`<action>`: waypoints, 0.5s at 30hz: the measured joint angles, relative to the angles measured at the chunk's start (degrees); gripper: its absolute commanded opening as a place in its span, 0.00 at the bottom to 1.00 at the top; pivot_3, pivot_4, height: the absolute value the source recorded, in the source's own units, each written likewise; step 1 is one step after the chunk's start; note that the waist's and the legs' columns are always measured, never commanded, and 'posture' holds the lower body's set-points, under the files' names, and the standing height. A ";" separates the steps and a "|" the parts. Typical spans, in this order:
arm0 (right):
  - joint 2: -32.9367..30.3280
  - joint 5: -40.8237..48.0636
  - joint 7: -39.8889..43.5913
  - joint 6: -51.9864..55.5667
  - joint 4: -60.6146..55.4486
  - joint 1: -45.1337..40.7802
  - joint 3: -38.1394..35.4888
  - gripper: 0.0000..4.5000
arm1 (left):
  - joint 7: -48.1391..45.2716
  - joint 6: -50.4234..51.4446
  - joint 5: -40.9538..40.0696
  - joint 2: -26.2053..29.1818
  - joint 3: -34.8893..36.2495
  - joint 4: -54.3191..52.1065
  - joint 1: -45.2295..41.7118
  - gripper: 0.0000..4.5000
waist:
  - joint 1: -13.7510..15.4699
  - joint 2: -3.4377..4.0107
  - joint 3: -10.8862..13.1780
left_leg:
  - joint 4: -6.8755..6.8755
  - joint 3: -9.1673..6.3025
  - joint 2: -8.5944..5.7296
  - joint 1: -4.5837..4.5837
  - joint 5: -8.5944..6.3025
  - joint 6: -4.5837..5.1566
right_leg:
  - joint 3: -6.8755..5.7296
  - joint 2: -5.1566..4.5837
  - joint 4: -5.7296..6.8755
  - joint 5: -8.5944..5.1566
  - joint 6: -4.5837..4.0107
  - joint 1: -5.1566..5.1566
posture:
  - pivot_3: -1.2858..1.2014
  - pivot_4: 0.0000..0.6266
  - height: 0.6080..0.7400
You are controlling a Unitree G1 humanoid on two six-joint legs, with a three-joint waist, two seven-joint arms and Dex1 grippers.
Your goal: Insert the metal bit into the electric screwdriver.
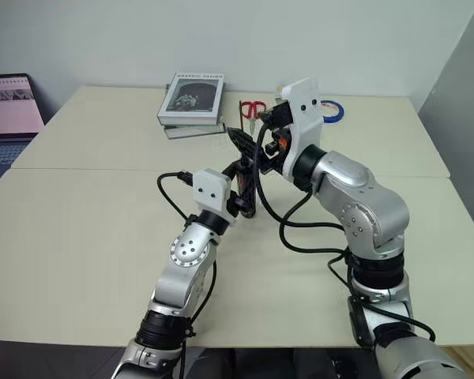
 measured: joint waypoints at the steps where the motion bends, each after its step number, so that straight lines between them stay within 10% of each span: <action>1: -0.61 0.00 0.29 -0.28 0.00 0.00 0.00 0.97 | -0.02 -0.01 0.00 0.01 0.00 0.00 0.00 0.37 | 0.00 0.00 0.00 | 0.00 0.00 0.00 0.00 0.00 0.00 | -0.01 0.00 0.00 0.00 0.00 0.00 | 0.52 0.24 1.00; 15: -13.57 7.01 8.65 -0.29 -4.91 4.94 -7.56 1.00 | -1.17 0.86 -0.68 1.22 2.51 1.31 -3.57 0.37 | 0.44 -0.01 0.01 | 0.00 -0.04 -0.01 -0.18 0.00 0.00 | -0.06 -0.01 -0.06 0.14 -0.23 -0.08 | 0.52 0.24 1.00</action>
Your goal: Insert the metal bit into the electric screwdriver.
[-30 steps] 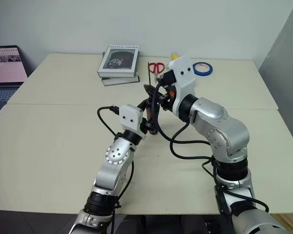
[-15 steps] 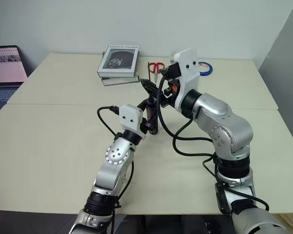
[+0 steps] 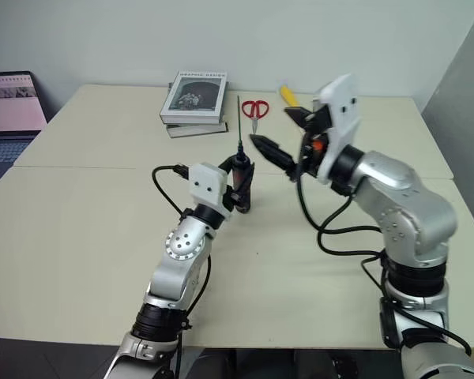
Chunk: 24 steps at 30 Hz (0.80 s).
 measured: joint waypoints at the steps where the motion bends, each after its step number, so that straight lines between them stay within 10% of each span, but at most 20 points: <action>1: -1.52 0.38 0.67 0.08 -0.31 0.78 -0.78 1.00 | -0.06 0.08 -0.06 0.08 0.18 -0.01 -0.43 0.37 | 0.09 0.00 0.00 | 0.00 0.01 0.00 -0.01 0.00 0.00 | 0.00 0.00 0.00 0.00 0.00 0.00 | 0.52 0.24 1.00; 15: -28.04 7.17 19.21 -1.11 -12.24 23.42 -12.64 1.00 | -32.68 12.21 5.74 29.52 -9.17 9.53 -23.25 0.37 | 0.85 -0.06 0.06 | -0.01 0.11 -0.01 -0.09 0.00 0.00 | 0.05 0.00 -0.02 -0.24 0.23 -0.13 | 0.52 0.24 1.00; 24: -31.15 5.32 20.66 -5.24 -14.29 24.11 -9.18 1.00 | -52.13 8.62 10.38 31.41 -20.80 18.91 -30.65 0.37 | 0.97 -0.15 0.12 | -0.01 0.10 0.01 -0.18 -0.01 0.01 | 0.02 0.00 0.02 -0.33 0.14 -0.21 | 0.52 0.24 1.00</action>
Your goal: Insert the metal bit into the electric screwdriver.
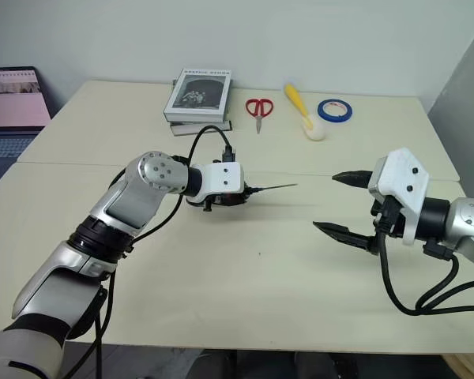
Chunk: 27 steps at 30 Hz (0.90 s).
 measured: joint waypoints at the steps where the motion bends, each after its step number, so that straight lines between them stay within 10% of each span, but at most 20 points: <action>1: -0.16 -0.40 0.01 -0.14 -0.07 0.19 0.46 1.00 | -0.89 -0.97 0.50 -0.54 -0.60 1.34 -0.71 0.37 | 0.03 0.00 0.00 | 0.00 0.00 0.00 0.00 0.00 0.00 | 0.00 0.00 0.00 0.01 -0.01 0.00 | 0.52 0.24 1.00; 14: -4.72 -3.41 1.55 -0.95 -2.34 5.03 4.83 1.00 | -3.93 -8.02 8.40 -9.07 -4.93 15.80 -4.49 0.37 | 0.13 0.00 -0.01 | 0.06 0.00 -0.01 0.05 0.00 0.01 | 0.02 -0.01 0.07 0.00 -0.03 0.07 | 0.52 0.24 1.00; 27: -6.65 -4.10 4.36 -1.77 0.95 4.86 5.34 1.00 | -7.93 -2.69 6.69 -7.01 -1.63 9.40 -2.84 0.93 | 0.00 -0.02 0.00 | 0.11 -0.02 0.00 0.09 0.00 0.01 | 0.01 0.00 0.16 0.03 -0.06 0.07 | 0.52 0.24 1.00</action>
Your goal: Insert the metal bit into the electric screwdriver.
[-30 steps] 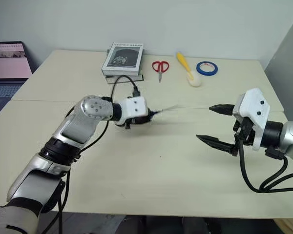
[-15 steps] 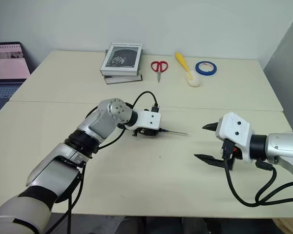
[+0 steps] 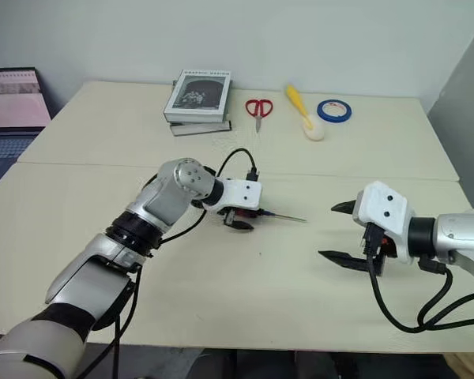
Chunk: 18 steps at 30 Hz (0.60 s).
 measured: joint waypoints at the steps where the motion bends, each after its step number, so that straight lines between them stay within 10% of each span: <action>1: -0.19 -0.34 0.32 -0.56 0.72 -0.21 0.33 1.00 | -0.09 0.75 -0.51 1.13 0.97 -1.46 0.09 0.93 | -0.03 0.00 0.00 | -0.01 0.00 0.00 0.02 0.00 0.00 | 0.00 0.00 0.01 0.00 0.00 0.00 | 0.52 0.24 1.00; 7: 0.40 -2.80 2.47 -6.23 4.47 -0.24 0.64 1.00 | -1.22 5.37 -7.20 10.71 12.26 -11.64 3.88 0.93 | -0.19 0.02 -0.01 | 0.00 0.01 0.04 0.08 0.00 0.00 | -0.01 0.00 0.08 0.03 -0.06 0.01 | 0.52 0.24 1.00; 18: 1.73 -3.19 11.79 -15.50 10.59 7.44 -8.82 1.00 | -1.54 17.83 -19.27 27.16 34.37 -30.32 37.01 0.93 | 0.92 -0.20 0.08 | 0.17 -0.02 0.06 0.18 0.00 -0.01 | -0.14 -0.03 0.66 -0.28 -0.11 -0.02 | 0.52 0.24 1.00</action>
